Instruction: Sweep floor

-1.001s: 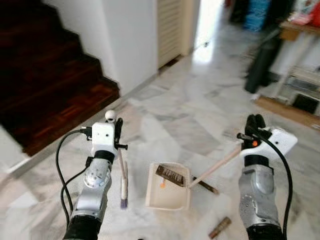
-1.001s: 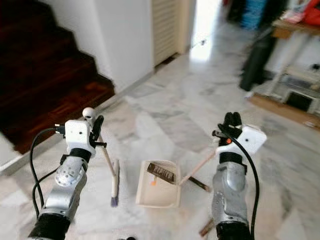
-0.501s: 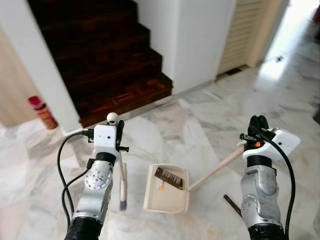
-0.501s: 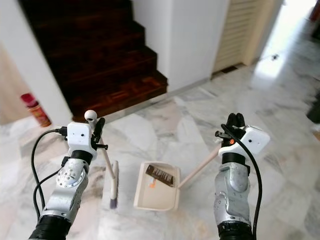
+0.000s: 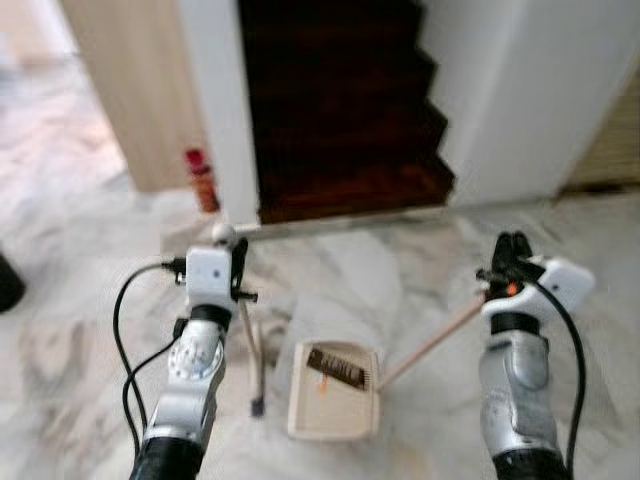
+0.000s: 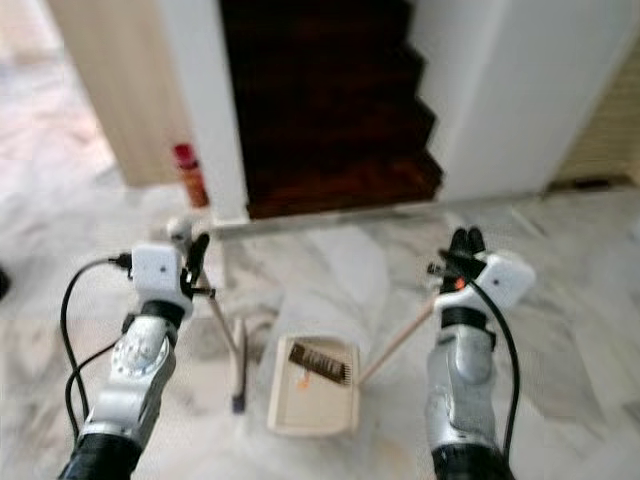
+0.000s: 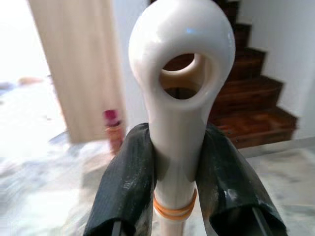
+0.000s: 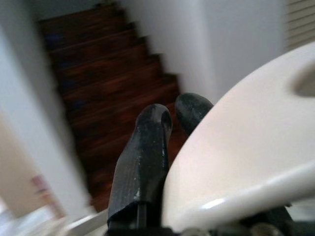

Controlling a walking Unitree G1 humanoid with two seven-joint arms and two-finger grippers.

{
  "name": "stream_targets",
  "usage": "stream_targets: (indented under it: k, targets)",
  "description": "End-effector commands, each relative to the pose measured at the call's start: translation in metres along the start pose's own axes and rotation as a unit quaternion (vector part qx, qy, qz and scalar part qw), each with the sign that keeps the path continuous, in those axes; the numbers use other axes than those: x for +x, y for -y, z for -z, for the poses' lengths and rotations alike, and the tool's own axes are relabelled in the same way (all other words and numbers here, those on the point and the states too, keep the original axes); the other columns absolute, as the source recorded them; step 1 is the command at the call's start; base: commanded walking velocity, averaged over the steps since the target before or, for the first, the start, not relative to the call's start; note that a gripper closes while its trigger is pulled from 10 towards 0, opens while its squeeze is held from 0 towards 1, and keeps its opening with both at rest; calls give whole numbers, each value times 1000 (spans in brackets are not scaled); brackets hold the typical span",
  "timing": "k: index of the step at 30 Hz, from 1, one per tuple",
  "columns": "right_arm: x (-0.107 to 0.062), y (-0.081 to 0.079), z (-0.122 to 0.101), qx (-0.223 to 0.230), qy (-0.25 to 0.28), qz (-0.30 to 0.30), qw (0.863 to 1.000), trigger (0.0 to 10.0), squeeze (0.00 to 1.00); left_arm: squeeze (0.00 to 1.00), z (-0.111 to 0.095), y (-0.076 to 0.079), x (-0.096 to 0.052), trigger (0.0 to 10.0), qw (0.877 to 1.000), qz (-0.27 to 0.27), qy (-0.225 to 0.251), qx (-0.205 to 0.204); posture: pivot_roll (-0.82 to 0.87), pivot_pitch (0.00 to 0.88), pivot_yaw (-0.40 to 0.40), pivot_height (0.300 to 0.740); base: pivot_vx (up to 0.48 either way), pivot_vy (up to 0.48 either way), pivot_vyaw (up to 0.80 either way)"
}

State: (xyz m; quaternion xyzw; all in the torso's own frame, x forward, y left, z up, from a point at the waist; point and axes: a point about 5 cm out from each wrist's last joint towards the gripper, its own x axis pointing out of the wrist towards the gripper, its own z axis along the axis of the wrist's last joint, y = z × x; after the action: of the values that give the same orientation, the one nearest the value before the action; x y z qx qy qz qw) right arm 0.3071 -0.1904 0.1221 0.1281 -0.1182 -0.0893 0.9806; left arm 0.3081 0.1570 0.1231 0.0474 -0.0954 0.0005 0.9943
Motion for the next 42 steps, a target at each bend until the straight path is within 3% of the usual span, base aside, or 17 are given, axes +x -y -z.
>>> stream_targets:
  k: [1,42]
  targets:
    - [5,6,-9,10,21,15,1000,10000,0,0,-12,4,4,10000,1000,7,28,3,39,0,-40,740,0,0,0]
    - [8,0,-6,18,7,-9,1000,10000,0,0,-15,8,3,10000,1000,7,30,-4,57,0,-49,740,0,468,0]
